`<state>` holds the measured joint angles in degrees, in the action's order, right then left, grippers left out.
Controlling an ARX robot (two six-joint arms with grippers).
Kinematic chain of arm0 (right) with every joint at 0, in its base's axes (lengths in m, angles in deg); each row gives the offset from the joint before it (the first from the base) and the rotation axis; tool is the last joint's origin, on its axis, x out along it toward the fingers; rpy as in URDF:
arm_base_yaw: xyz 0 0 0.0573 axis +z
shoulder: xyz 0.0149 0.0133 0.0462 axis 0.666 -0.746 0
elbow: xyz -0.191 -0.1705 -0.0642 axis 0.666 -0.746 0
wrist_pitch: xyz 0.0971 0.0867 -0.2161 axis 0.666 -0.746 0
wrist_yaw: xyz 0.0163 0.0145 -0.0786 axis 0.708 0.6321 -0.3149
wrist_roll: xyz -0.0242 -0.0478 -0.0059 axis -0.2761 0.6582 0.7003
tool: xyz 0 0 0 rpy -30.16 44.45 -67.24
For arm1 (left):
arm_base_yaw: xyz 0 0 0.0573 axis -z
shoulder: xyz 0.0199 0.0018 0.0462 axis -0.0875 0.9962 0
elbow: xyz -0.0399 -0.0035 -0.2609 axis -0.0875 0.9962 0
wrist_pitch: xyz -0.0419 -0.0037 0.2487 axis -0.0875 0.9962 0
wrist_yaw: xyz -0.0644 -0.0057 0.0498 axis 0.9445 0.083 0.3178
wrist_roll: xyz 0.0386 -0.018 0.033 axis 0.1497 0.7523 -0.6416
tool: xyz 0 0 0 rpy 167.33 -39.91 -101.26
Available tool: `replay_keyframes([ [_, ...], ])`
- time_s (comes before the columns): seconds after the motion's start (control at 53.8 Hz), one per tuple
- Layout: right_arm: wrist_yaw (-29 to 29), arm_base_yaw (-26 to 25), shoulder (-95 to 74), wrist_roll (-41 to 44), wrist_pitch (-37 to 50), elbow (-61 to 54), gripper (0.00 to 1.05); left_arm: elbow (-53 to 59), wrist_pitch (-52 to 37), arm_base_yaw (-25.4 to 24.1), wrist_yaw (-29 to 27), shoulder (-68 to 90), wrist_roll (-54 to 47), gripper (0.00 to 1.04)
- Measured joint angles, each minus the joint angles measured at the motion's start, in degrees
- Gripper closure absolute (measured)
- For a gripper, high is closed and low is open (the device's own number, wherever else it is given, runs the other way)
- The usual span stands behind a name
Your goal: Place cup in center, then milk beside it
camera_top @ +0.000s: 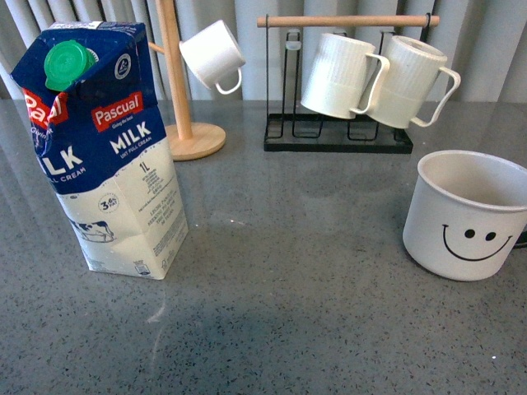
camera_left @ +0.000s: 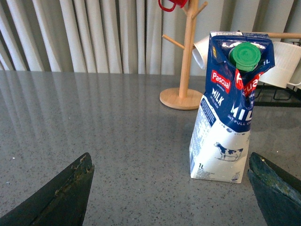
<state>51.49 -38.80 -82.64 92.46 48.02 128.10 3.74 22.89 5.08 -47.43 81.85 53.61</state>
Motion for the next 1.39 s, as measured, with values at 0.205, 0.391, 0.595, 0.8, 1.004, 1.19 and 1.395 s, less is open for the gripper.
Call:
replay_keyframes([
  [0.205, 2.14, -0.85, -13.11, 7.32, -16.81, 13.97, 0.07, 0.00, 0.00, 0.00, -0.02, 0.00, 0.00, 0.07],
  [0.391, 4.22, 0.81, -25.33, 13.16, -30.32, 22.23, 0.19, 0.00, 0.00, 0.00, 0.00, 0.00, 0.00, 0.07],
  [0.595, 6.58, 0.72, -27.85, 12.66, -30.25, 23.10, 1.01, -0.02, 0.00, 0.00, 0.00, 0.00, 0.00, 0.07],
  [0.8, 7.04, 0.37, -27.61, 12.57, -31.08, 23.76, 1.02, 0.00, 0.00, 0.00, 0.00, 0.00, 0.00, 0.07],
  [1.004, 8.68, 0.42, -26.51, 11.32, -33.64, 25.57, 1.02, 0.00, 0.00, 0.00, 0.00, 0.00, 0.00, 0.07],
  [1.19, 9.07, 2.62, -25.00, 9.31, -34.21, 27.91, 1.02, 0.00, 0.00, 0.00, 0.00, 0.00, 0.00, 0.07],
  [1.395, 9.20, 8.83, -25.16, 6.80, -32.89, 28.15, 1.02, -0.02, 0.00, 0.00, 0.00, 0.00, 0.00, 0.07],
])
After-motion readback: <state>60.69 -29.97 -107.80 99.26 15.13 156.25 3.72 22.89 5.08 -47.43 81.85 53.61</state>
